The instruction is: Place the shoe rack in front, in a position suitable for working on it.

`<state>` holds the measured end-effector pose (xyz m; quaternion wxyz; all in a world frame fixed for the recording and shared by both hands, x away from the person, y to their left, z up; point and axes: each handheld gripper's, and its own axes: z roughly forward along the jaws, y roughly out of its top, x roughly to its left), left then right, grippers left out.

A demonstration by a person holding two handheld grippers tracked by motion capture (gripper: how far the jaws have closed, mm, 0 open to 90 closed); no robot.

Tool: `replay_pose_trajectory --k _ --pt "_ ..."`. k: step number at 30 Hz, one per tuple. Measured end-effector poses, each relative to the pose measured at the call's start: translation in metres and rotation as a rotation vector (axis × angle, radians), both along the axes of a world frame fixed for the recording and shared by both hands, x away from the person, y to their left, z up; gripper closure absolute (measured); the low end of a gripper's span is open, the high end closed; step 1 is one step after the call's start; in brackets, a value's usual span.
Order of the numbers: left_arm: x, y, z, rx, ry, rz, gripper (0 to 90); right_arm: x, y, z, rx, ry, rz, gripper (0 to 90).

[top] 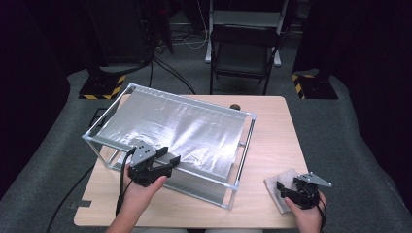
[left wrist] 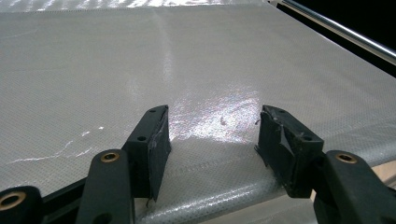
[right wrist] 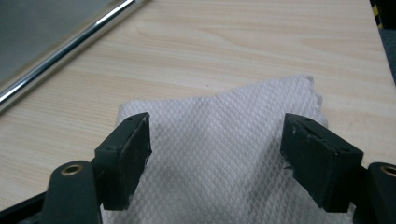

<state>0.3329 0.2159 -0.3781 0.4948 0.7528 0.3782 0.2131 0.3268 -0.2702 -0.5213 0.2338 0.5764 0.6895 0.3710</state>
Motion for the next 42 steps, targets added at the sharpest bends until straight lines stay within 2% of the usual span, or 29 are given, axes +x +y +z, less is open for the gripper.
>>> replay_pose_trajectory --k 1,3,5,9,11,12,13,18,20,22,26,27,28,30,35,38,42 --pt "0.000 0.000 0.000 0.001 -0.006 0.004 43.0 0.000 0.000 0.000 0.000 0.000 0.000 23.3" --pt "0.001 -0.001 0.000 0.001 -0.006 0.005 43.0 -0.002 0.001 -0.003 -0.038 0.015 -0.002 21.2" --pt "0.001 -0.001 0.000 0.001 -0.008 0.006 43.0 -0.003 0.001 -0.003 -0.033 0.037 0.003 19.5" --pt "0.001 -0.002 0.000 0.007 -0.006 0.008 43.2 -0.005 0.001 -0.005 -0.044 0.034 0.014 16.9" --pt "0.001 -0.002 0.000 0.011 -0.006 0.009 43.2 -0.005 0.004 -0.006 -0.079 0.033 0.035 14.5" --pt "0.001 -0.002 0.001 0.012 -0.005 0.010 43.2 -0.004 0.005 -0.009 -0.093 0.005 0.043 14.2" --pt "0.001 -0.003 0.001 0.014 -0.006 0.014 43.2 -0.005 0.006 -0.008 -0.105 0.017 0.039 14.2" --pt "0.000 -0.004 0.001 0.021 -0.011 0.021 43.1 -0.005 0.006 -0.008 -0.107 0.018 0.042 15.4" --pt "-0.001 -0.004 0.002 0.026 -0.013 0.021 43.0 -0.007 0.007 -0.007 -0.104 0.021 0.043 21.4" --pt "-0.002 -0.006 0.002 0.019 -0.016 0.026 42.0 -0.010 0.011 -0.006 -0.095 -0.002 0.078 39.6" --pt "-0.003 -0.009 0.003 0.010 -0.012 0.017 35.1 -0.011 0.013 -0.006 -0.095 -0.016 0.090 44.9" --pt "-0.004 -0.010 0.003 0.015 -0.020 0.013 35.1 -0.012 0.015 -0.006 -0.086 -0.018 0.102 51.7" --pt "-0.004 -0.012 0.003 0.016 -0.018 0.009 35.1 -0.012 0.015 -0.006 -0.086 -0.018 0.102 51.7" --pt "-0.004 -0.014 0.003 0.016 -0.025 0.009 35.1 -0.013 0.017 -0.006 -0.089 -0.020 0.116 58.0" --pt "-0.004 -0.021 0.004 0.012 -0.026 -0.017 35.1 -0.013 0.019 -0.006 -0.087 -0.025 0.122 63.8" --pt "-0.005 -0.028 0.003 0.031 -0.025 -0.030 35.1 -0.013 0.022 -0.006 -0.070 -0.025 0.129 73.2" --pt "-0.007 -0.032 0.003 0.031 -0.016 -0.022 36.4 -0.014 0.026 -0.005 -0.076 -0.022 0.132 79.2"
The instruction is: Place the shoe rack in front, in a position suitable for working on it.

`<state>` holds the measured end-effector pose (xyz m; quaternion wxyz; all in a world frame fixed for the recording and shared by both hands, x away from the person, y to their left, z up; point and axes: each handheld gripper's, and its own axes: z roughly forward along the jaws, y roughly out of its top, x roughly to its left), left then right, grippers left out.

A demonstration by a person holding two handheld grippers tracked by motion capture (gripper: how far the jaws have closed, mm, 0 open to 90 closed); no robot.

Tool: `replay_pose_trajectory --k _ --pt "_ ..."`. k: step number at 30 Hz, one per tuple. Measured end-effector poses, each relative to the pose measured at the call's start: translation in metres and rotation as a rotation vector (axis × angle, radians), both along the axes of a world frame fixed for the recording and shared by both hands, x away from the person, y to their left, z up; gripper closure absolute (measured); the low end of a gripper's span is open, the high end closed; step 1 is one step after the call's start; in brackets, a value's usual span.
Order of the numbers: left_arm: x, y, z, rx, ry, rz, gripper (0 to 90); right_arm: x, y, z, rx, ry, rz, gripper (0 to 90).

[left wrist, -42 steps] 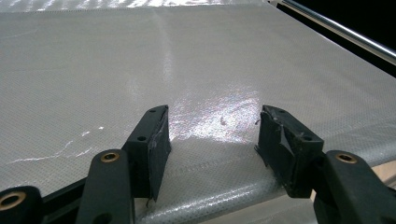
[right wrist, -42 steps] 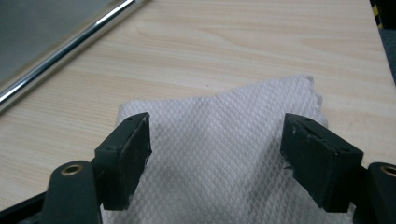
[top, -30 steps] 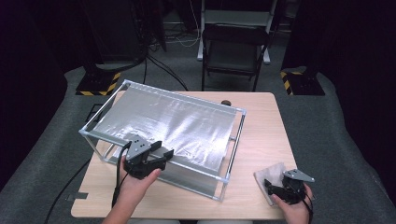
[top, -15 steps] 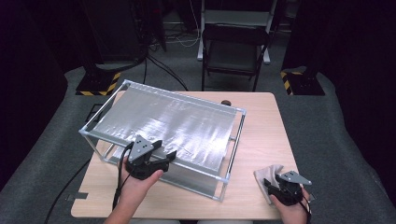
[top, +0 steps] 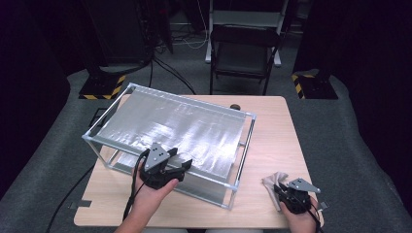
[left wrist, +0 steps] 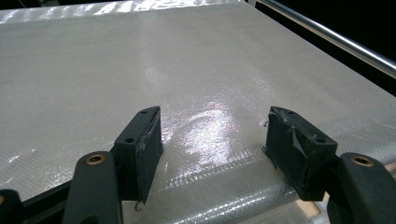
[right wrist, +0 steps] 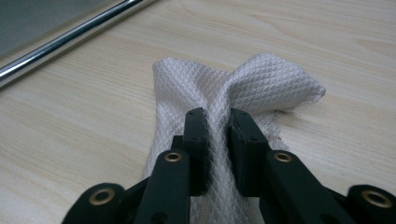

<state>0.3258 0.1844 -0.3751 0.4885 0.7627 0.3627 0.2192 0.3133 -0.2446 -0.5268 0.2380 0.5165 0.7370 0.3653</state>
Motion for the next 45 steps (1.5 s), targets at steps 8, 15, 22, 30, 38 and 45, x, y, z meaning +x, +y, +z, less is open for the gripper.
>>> replay_pose_trajectory --k 8,15,22,30,38,45 --pt "0.000 0.004 -0.003 -0.022 0.001 -0.009 37.0 0.006 0.011 0.003 -0.003 -0.006 0.057 80.7" --pt "0.000 0.006 -0.004 -0.029 0.003 -0.027 38.3 0.017 0.033 0.014 0.075 -0.042 0.153 80.6" --pt "0.000 0.007 -0.004 -0.032 0.006 -0.029 39.0 0.035 0.070 0.015 0.106 -0.058 0.238 80.4" --pt "0.000 0.007 -0.005 -0.041 -0.005 -0.037 41.7 0.041 0.096 0.005 0.055 -0.036 0.344 76.6" --pt "0.001 0.007 -0.006 -0.043 -0.003 -0.033 42.1 0.047 0.101 0.004 0.028 -0.040 0.373 68.2" --pt "0.002 0.010 -0.005 -0.039 0.002 -0.042 43.5 0.045 0.105 0.005 0.019 -0.029 0.403 75.3"
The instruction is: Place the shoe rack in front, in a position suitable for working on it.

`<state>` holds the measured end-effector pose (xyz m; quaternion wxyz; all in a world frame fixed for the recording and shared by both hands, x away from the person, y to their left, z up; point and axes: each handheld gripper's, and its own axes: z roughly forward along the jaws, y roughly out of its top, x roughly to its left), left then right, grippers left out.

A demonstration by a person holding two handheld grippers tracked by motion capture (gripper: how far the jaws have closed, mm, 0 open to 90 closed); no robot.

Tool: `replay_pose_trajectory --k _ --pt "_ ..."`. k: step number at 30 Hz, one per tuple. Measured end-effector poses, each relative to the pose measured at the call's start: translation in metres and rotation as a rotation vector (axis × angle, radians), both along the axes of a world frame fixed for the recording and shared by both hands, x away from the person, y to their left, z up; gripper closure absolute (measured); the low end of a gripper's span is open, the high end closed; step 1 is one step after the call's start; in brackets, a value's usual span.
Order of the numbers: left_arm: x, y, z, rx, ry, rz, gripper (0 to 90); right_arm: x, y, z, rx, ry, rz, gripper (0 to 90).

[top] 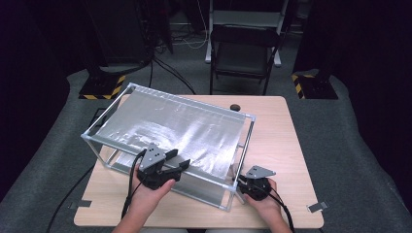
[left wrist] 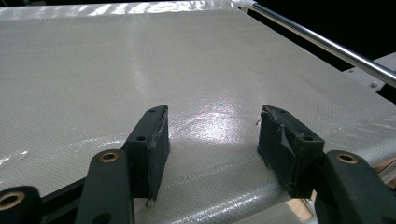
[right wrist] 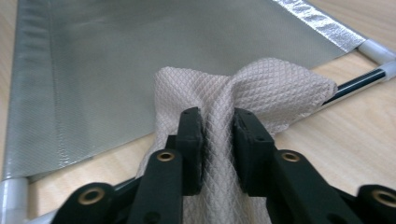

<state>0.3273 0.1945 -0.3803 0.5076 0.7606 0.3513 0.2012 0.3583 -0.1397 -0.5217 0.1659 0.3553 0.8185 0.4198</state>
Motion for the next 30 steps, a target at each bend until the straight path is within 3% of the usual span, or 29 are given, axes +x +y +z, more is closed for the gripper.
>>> replay_pose_trajectory --k 3,8,14,15,17,19,21,25,30 --pt "-0.001 0.004 -0.001 -0.004 0.000 -0.007 44.5 -0.009 0.005 0.000 -0.013 -0.016 0.014 76.7" --pt "-0.002 0.004 -0.001 0.001 0.008 -0.009 44.5 -0.004 0.003 0.003 -0.018 -0.003 0.015 77.1" --pt "-0.001 0.004 -0.001 -0.004 0.013 -0.008 44.6 0.029 -0.001 0.004 -0.061 -0.025 -0.050 77.4" --pt "-0.001 0.004 -0.001 -0.004 0.012 -0.010 44.7 0.042 -0.006 0.003 -0.050 -0.021 -0.086 77.4" --pt "-0.001 0.005 -0.002 -0.008 0.013 -0.011 44.7 0.047 -0.008 0.003 -0.045 -0.016 -0.090 77.3" --pt "0.000 0.005 -0.002 -0.010 0.012 -0.014 44.8 0.059 -0.012 0.002 -0.008 -0.016 -0.128 76.9" --pt "0.000 0.005 -0.002 -0.010 0.012 -0.019 44.9 0.071 -0.017 0.001 -0.019 -0.016 -0.131 75.8" --pt "0.001 0.005 -0.002 -0.011 0.011 -0.017 45.3 0.081 -0.020 -0.001 -0.006 -0.034 -0.148 75.1" --pt "0.002 0.004 -0.002 -0.007 0.008 -0.011 46.5 0.076 -0.020 0.000 0.027 0.019 -0.176 75.7"
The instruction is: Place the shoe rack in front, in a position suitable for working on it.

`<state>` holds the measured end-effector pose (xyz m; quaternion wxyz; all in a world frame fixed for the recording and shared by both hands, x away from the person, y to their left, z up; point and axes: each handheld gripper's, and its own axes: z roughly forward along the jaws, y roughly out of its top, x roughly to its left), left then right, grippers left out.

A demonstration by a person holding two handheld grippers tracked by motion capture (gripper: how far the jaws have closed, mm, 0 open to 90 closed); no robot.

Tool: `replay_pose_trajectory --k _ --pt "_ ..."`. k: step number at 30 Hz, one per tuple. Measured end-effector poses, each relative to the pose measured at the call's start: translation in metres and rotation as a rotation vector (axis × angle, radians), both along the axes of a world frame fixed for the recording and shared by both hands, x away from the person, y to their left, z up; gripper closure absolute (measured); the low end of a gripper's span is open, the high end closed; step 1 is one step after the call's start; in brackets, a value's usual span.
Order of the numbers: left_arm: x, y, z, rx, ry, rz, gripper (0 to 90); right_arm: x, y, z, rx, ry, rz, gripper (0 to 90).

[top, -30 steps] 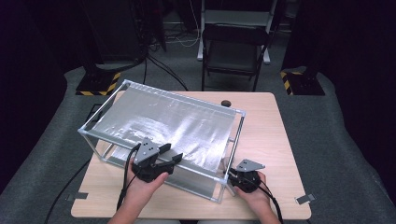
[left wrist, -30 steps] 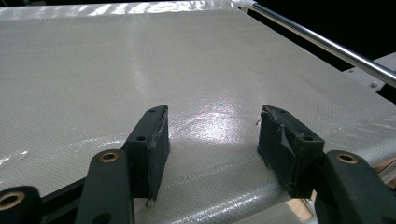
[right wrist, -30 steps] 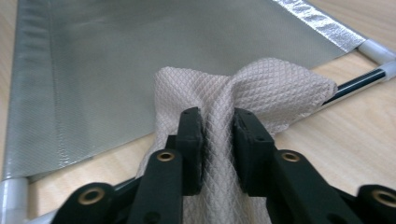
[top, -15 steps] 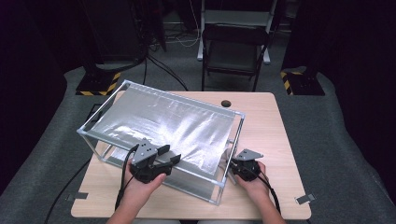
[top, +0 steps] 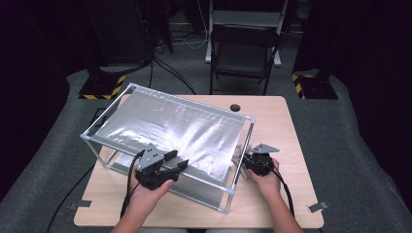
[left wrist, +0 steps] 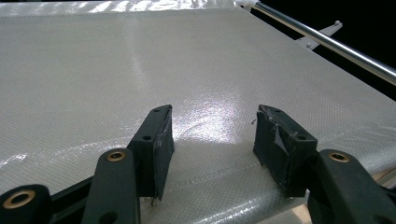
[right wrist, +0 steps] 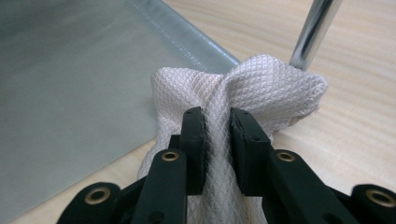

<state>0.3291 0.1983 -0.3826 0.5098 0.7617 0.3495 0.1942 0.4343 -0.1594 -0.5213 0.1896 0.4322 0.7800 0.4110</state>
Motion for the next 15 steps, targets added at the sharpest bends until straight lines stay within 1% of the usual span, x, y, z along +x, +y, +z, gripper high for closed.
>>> replay_pose_trajectory --k 1,2,3,4,5,7,10,11,12,13,15 --pt "0.000 0.000 0.000 0.003 -0.003 0.000 46.6 -0.003 0.001 0.001 -0.004 0.007 0.004 75.7" --pt "0.000 0.000 0.000 0.002 -0.003 0.001 46.6 -0.006 0.002 0.001 -0.014 -0.001 0.014 75.5" --pt "0.000 0.000 0.000 0.003 -0.004 0.001 46.7 -0.010 0.003 0.002 -0.028 -0.001 0.036 75.2" --pt "0.000 0.000 0.000 0.002 -0.004 0.004 46.7 -0.014 0.005 0.002 -0.021 0.004 0.036 74.8" --pt "0.000 -0.001 0.000 0.001 -0.005 0.007 46.7 -0.020 0.007 0.002 -0.027 0.008 0.052 74.5" --pt "0.000 -0.001 0.000 0.002 -0.005 0.009 46.8 -0.034 0.010 0.002 -0.036 -0.006 0.096 74.4" --pt "-0.001 -0.001 -0.001 0.000 -0.004 0.012 46.9 -0.057 0.014 0.001 -0.007 0.010 0.141 74.4" --pt "-0.001 -0.001 -0.001 0.000 -0.005 0.013 47.0 -0.073 0.018 0.001 0.002 0.023 0.169 74.4" --pt "-0.001 -0.001 -0.001 0.003 -0.003 0.011 47.0 -0.073 0.018 0.001 0.002 0.023 0.169 74.4" --pt "-0.001 -0.001 -0.001 -0.001 0.000 0.013 47.0 -0.079 0.019 0.000 0.006 0.012 0.188 74.3" --pt "-0.001 0.000 -0.001 0.004 -0.005 0.011 47.0 -0.092 0.022 0.000 0.015 0.021 0.206 74.3"
